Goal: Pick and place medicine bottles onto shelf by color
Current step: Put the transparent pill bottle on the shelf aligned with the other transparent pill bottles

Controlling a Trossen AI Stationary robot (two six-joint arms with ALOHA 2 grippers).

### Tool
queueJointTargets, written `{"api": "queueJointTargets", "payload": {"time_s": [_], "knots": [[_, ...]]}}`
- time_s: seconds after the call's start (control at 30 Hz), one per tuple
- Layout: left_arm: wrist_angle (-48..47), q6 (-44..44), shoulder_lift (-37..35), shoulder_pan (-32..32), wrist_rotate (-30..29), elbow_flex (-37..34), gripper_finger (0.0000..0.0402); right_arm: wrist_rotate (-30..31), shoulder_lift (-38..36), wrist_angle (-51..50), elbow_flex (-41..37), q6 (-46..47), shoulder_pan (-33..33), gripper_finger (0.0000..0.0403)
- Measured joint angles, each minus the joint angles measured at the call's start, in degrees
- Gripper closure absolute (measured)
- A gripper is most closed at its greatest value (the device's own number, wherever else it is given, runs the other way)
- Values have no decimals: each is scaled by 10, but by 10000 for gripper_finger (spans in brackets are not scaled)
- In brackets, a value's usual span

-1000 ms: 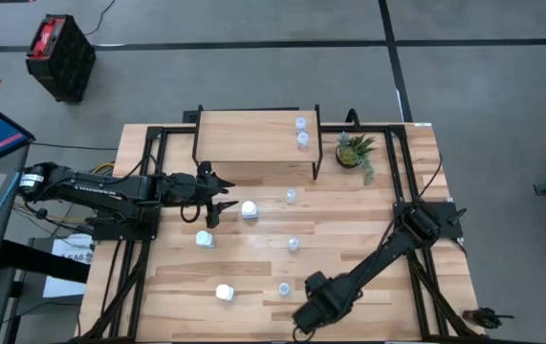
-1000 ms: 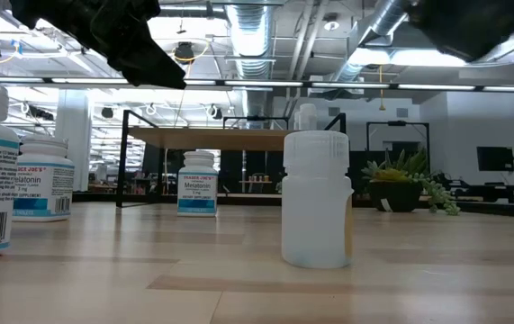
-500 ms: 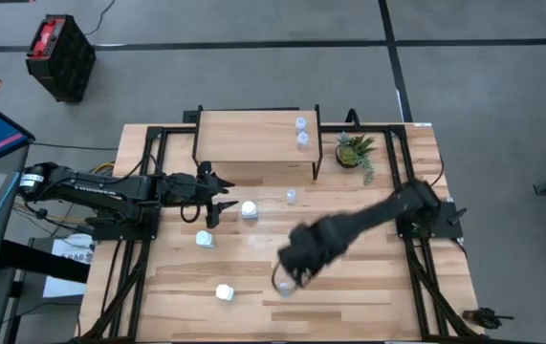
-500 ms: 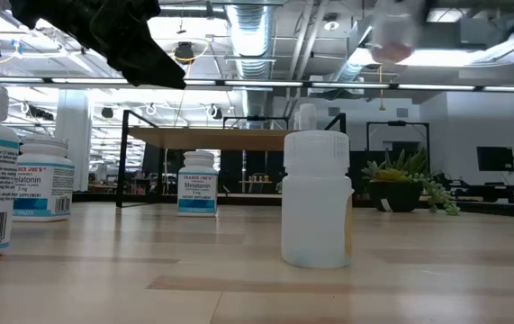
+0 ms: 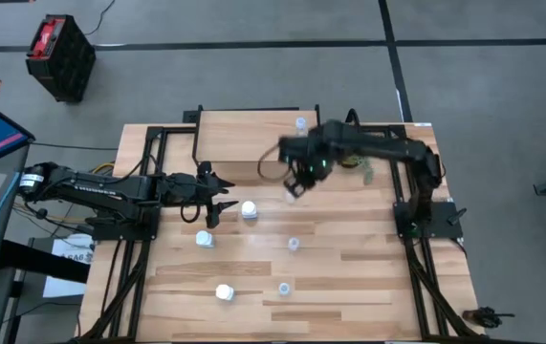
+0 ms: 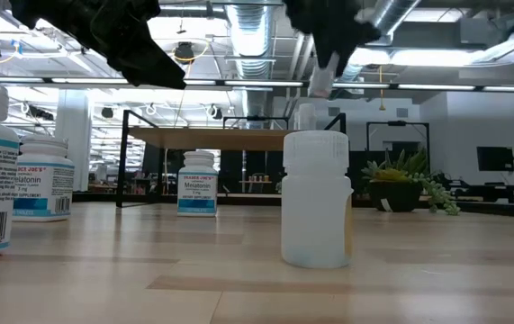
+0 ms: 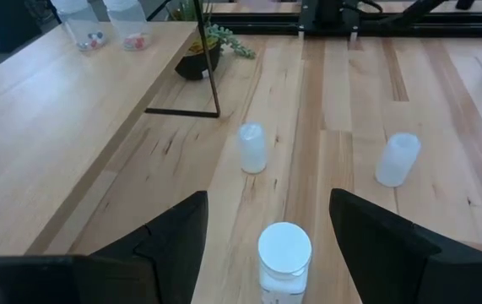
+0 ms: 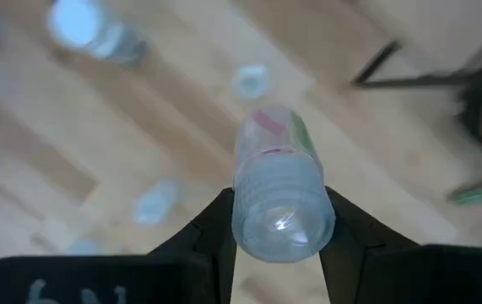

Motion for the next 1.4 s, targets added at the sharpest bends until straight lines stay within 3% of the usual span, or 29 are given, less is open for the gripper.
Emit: {"api": "queueJointTargets", "payload": {"time_s": [0.23,0.47,1.4], "knots": [[0,0,0,0,0,0,164,-23,16,6,-1,-82,-101,270],[0,-1,0,0,0,0,164,-25,24,14,-1,-108,-140,264],[-25,-7,0,0,1,0,164,-23,43,62,0,-134,-176,262]]}}
